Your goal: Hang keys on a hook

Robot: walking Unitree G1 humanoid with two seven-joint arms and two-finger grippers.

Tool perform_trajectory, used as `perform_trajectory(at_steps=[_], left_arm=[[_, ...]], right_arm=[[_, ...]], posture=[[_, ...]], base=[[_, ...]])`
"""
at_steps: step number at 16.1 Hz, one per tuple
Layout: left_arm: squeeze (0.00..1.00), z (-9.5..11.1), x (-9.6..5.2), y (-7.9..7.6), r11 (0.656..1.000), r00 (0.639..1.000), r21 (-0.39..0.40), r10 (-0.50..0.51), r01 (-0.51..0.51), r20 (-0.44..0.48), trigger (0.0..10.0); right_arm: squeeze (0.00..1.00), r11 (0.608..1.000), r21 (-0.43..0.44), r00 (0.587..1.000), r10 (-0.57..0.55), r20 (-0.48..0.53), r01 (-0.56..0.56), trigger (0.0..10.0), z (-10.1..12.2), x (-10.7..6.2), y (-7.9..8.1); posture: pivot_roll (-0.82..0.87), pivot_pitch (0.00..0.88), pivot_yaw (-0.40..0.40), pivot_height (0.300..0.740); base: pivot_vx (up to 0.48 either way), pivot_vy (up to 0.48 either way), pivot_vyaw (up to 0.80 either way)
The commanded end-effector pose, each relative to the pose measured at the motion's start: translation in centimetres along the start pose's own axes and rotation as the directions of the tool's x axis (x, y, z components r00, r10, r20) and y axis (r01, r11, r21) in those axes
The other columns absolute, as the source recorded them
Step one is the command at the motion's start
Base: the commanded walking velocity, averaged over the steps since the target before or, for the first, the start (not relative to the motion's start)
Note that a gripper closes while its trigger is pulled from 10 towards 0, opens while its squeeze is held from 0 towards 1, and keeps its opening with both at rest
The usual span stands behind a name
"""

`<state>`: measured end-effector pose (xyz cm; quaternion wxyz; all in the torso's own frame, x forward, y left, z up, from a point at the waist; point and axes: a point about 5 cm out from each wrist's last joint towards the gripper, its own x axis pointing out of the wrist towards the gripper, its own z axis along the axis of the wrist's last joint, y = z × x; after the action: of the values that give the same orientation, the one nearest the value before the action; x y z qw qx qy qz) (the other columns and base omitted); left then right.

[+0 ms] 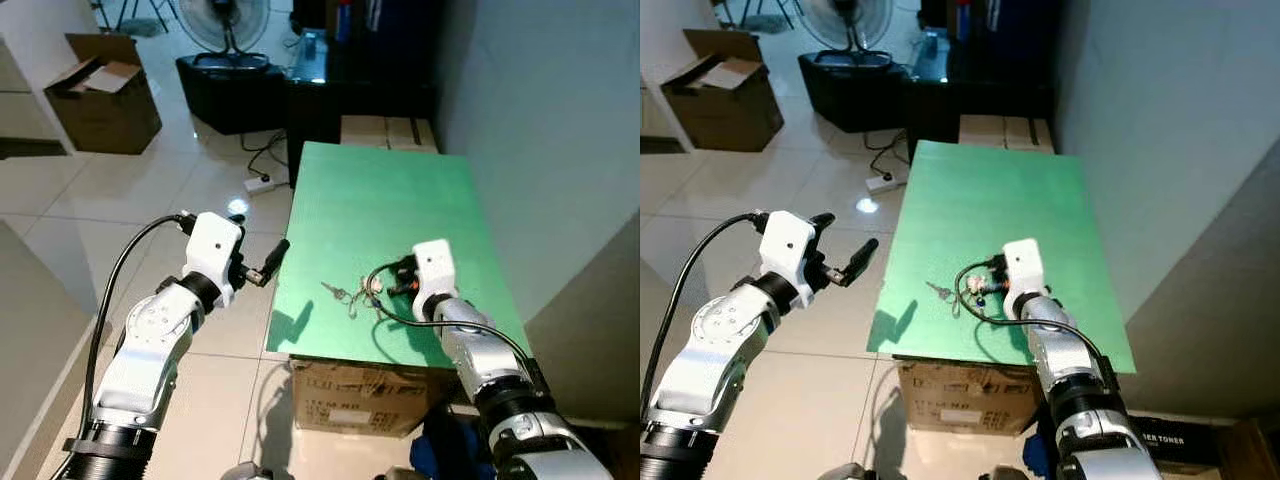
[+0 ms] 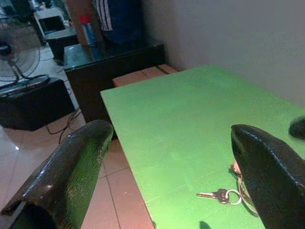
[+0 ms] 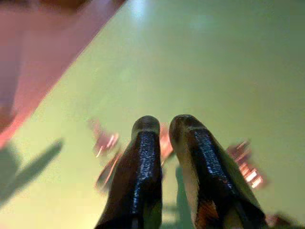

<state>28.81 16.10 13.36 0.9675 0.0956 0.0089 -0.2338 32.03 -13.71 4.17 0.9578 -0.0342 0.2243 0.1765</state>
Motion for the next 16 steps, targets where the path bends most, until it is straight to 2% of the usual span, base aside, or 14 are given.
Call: perform_trajectory(at_steps=[1,3,4,5,7,9,13,16], left_arm=[[0.0,-0.2,0.1,0.0,1.0,1.0,0.011,0.002,-0.002,-0.009,10.0],[0.0,-0.3,0.3,0.6,0.999,1.0,0.037,0.008,-0.007,-0.025,10.0],[0.0,-0.3,0.3,1.1,0.999,0.999,0.044,0.01,-0.009,-0.033,10.0],[0.0,-0.3,0.3,1.1,0.999,0.999,0.044,0.006,-0.005,-0.034,10.0],[0.0,-0.2,0.4,0.7,0.997,0.998,0.056,-0.044,0.047,-0.039,10.0],[0.0,-0.1,0.8,0.1,0.993,0.995,0.071,-0.091,0.094,-0.044,10.0],[0.0,0.0,1.0,0.3,0.991,0.993,0.072,-0.109,0.112,-0.047,10.0],[0.0,0.1,0.4,0.2,0.99,0.991,0.053,-0.126,0.128,-0.048,10.0]], right_arm=[[1.0,0.998,-0.043,0.994,0.047,-0.103,-0.052,10.0,-0.5,0.3,0.2],[1.0,0.994,-0.067,0.982,0.077,-0.172,-0.09,10.0,0.3,0.9,0.6],[1.0,0.993,-0.074,0.978,0.072,-0.196,-0.088,10.0,1.6,1.5,0.5],[1.0,0.994,-0.074,0.978,0.069,-0.199,-0.085,10.0,1.8,1.6,0.5],[1.0,0.998,-0.047,0.982,0.034,-0.185,-0.044,10.0,3.8,2.0,-0.6],[1.0,0.998,-0.046,0.979,0.04,-0.202,-0.05,10.0,4.4,2.1,-0.9],[1.0,0.996,-0.08,0.963,0.019,-0.267,-0.042,10.0,3.6,1.9,-1.6],[1.0,0.993,-0.112,0.959,0.014,-0.283,-0.047,10.0,2.8,1.9,-1.4]], posture=[[-0.06,0.0,-0.02,0.74],[-0.09,0.0,-0.017,0.74],[-0.1,0.005,-0.013,0.74],[-0.1,0.009,-0.012,0.74],[-0.08,0.026,-0.028,0.74],[-0.08,0.037,-0.033,0.74],[-0.07,0.036,-0.038,0.74],[-0.01,0.098,-0.074,0.74]], base=[[0.0,0.0,0.0],[0.0,0.0,0.0],[0.0,0.0,0.0],[0.0,0.0,0.0],[0.0,0.0,0.0],[0.0,0.0,0.0],[0.0,0.0,0.0],[0.0,0.0,0.0]])
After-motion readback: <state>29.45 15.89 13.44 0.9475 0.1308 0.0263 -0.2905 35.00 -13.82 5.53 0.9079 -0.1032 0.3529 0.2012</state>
